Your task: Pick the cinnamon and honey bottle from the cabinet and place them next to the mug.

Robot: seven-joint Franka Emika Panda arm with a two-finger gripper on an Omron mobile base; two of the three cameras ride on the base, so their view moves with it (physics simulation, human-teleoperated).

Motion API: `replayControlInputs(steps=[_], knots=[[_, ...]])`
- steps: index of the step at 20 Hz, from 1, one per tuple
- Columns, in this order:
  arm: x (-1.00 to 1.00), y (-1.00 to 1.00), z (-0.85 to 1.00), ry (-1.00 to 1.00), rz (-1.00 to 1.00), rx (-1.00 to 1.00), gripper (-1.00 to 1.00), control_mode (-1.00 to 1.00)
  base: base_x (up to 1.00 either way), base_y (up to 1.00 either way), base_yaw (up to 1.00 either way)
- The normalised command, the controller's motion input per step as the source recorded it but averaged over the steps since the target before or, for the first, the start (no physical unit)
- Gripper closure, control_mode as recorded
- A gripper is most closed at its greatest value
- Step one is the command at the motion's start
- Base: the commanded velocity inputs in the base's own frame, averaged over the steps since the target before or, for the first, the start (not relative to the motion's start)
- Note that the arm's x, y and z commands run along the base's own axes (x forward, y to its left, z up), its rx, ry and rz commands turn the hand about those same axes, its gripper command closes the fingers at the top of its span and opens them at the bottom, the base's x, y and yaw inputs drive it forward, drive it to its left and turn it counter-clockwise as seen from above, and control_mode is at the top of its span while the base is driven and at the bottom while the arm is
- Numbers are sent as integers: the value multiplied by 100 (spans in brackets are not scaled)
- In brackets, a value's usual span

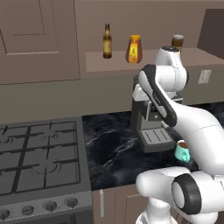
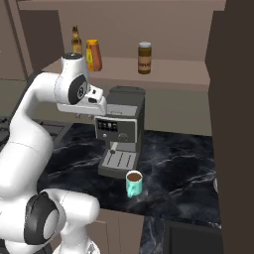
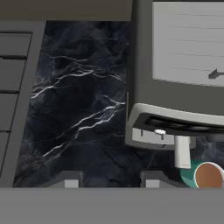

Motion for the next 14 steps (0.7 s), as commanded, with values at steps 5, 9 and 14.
replayControlInputs(steps=[5, 9, 14], knots=[[-18, 0, 3, -5, 0, 0, -100, -100, 0, 0, 0], [-10, 0, 32, -6, 0, 0, -100, -100, 0, 0, 0], [0, -16, 55, -10, -1, 0, -100, -100, 0, 0, 0]])
